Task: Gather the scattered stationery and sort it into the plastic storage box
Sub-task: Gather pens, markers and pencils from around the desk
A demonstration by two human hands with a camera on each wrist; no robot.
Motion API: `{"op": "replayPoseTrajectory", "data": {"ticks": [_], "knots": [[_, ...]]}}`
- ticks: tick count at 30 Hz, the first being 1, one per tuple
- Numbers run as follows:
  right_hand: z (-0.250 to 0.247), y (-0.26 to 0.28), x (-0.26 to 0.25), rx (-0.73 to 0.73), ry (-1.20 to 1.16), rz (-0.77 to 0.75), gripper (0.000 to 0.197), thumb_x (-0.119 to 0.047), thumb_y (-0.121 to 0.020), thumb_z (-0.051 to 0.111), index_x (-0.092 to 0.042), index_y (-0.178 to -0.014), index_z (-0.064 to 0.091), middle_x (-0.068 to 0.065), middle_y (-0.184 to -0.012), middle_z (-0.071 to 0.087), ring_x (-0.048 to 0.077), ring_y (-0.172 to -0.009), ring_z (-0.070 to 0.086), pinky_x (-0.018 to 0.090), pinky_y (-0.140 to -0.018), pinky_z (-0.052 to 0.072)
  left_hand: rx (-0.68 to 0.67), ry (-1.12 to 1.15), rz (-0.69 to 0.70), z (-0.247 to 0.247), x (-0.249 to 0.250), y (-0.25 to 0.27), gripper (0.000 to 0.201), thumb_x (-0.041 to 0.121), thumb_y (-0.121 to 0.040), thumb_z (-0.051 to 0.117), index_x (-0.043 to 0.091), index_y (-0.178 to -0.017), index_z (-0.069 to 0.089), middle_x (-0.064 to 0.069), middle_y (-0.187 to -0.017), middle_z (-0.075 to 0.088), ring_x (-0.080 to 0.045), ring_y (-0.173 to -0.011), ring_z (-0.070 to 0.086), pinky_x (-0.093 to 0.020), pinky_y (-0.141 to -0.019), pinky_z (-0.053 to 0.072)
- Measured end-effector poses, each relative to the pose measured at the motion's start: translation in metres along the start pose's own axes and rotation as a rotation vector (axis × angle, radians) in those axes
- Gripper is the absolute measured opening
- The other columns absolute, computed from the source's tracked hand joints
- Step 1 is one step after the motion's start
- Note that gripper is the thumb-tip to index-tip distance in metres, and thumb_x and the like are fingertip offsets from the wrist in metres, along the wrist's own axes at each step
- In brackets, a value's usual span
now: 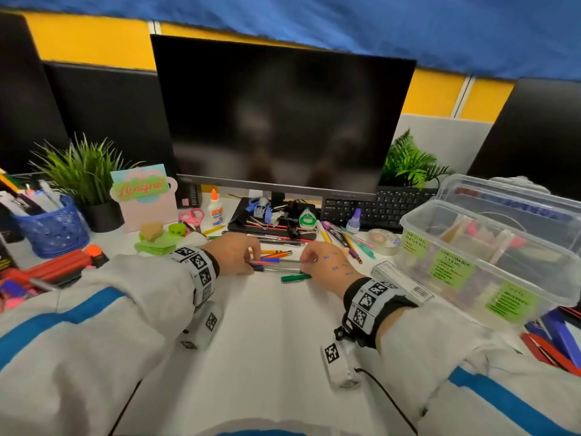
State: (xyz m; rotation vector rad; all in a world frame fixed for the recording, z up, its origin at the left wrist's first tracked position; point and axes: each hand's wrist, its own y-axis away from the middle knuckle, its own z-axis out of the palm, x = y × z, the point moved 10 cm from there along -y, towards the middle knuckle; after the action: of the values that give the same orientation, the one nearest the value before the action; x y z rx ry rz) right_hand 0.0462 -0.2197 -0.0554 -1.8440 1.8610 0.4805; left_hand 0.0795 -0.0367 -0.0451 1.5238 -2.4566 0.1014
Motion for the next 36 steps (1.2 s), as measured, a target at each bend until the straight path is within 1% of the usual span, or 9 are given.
{"op": "replayPoseTrajectory", "data": {"ticks": [4,7,10,13,16,21,26,31,36], "knots": [[-0.011,-0.003,-0.005,0.008,-0.185,-0.012,0.02,0.0,-0.092,0.056,-0.015,-0.104,0.061,0.002,-0.099,0.065,0.014,-0.087,0.062,0.023,-0.068,0.05,0.014,0.086,0.003,-0.002,-0.002,-0.007,0.012,0.027,-0.086,0.077,0.032,-0.089,0.067,0.01,-0.103,0.065,-0.01,-0.096,0.059,-0.022,-0.081,0.047],[-0.006,-0.013,-0.02,-0.087,-0.23,-0.089,0.038,0.013,-0.089,0.044,-0.019,-0.105,0.057,-0.004,-0.105,0.067,0.014,-0.096,0.066,0.037,-0.081,0.059,0.066,0.193,0.04,-0.018,0.005,-0.014,0.009,0.029,-0.087,0.076,0.031,-0.083,0.069,0.012,-0.093,0.066,-0.008,-0.092,0.061,-0.02,-0.076,0.049],[-0.005,-0.026,-0.034,-0.101,-0.215,-0.138,0.027,0.001,-0.095,0.047,-0.024,-0.101,0.055,0.002,-0.106,0.064,0.02,-0.093,0.061,0.035,-0.078,0.052,0.12,0.404,0.036,-0.036,0.01,-0.019,0.008,0.023,-0.088,0.075,0.028,-0.09,0.069,0.007,-0.095,0.069,-0.011,-0.093,0.065,-0.021,-0.077,0.051],[0.003,-0.027,-0.046,-0.159,-0.245,-0.1,0.013,-0.023,-0.097,0.055,-0.024,-0.11,0.053,0.009,-0.102,0.06,0.019,-0.083,0.054,0.031,-0.068,0.043,0.276,0.713,0.007,-0.059,0.011,-0.019,0.012,0.013,-0.088,0.074,0.022,-0.091,0.067,-0.004,-0.09,0.074,-0.021,-0.09,0.072,-0.036,-0.083,0.061],[0.0,-0.023,-0.05,-0.15,-0.136,-0.095,0.009,-0.028,-0.098,0.052,-0.02,-0.096,0.056,0.003,-0.086,0.053,0.02,-0.079,0.051,0.032,-0.067,0.041,0.232,0.845,-0.003,-0.055,0.018,-0.019,0.017,0.013,-0.091,0.072,0.021,-0.103,0.062,-0.008,-0.096,0.075,-0.018,-0.088,0.074,-0.035,-0.081,0.062],[-0.017,-0.012,-0.017,-0.136,0.034,0.02,0.027,-0.025,-0.101,0.046,-0.005,-0.105,0.064,0.008,-0.09,0.056,0.024,-0.083,0.052,0.038,-0.078,0.048,-0.085,-0.071,0.094,-0.005,0.033,-0.009,0.027,0.033,-0.084,0.078,0.025,-0.108,0.069,0.007,-0.1,0.067,-0.012,-0.09,0.061,-0.026,-0.084,0.053],[-0.011,0.003,-0.026,-0.159,-0.02,-0.027,0.015,-0.026,-0.091,0.063,-0.012,-0.097,0.066,0.004,-0.089,0.06,0.017,-0.078,0.056,0.027,-0.064,0.045,-0.145,-0.173,0.073,0.007,0.024,-0.003,0.021,0.028,-0.088,0.072,0.025,-0.109,0.072,0.01,-0.1,0.063,-0.01,-0.092,0.058,-0.018,-0.072,0.042],[-0.002,-0.004,-0.05,-0.142,-0.022,-0.143,0.014,-0.032,-0.082,0.077,-0.023,-0.084,0.067,-0.004,-0.078,0.056,0.012,-0.07,0.055,0.025,-0.06,0.043,-0.027,0.143,0.056,-0.01,0.025,-0.006,0.006,0.03,-0.095,0.064,0.026,-0.099,0.067,0.004,-0.103,0.068,-0.013,-0.093,0.063,-0.018,-0.072,0.046],[-0.008,-0.023,-0.038,-0.085,-0.149,-0.089,0.008,-0.024,-0.087,0.066,-0.016,-0.084,0.064,0.001,-0.078,0.053,0.016,-0.068,0.05,0.028,-0.06,0.039,0.243,0.743,-0.042,-0.04,0.024,-0.022,0.017,0.021,-0.092,0.068,0.024,-0.108,0.062,-0.003,-0.093,0.074,-0.017,-0.09,0.071,-0.041,-0.082,0.06]]}}
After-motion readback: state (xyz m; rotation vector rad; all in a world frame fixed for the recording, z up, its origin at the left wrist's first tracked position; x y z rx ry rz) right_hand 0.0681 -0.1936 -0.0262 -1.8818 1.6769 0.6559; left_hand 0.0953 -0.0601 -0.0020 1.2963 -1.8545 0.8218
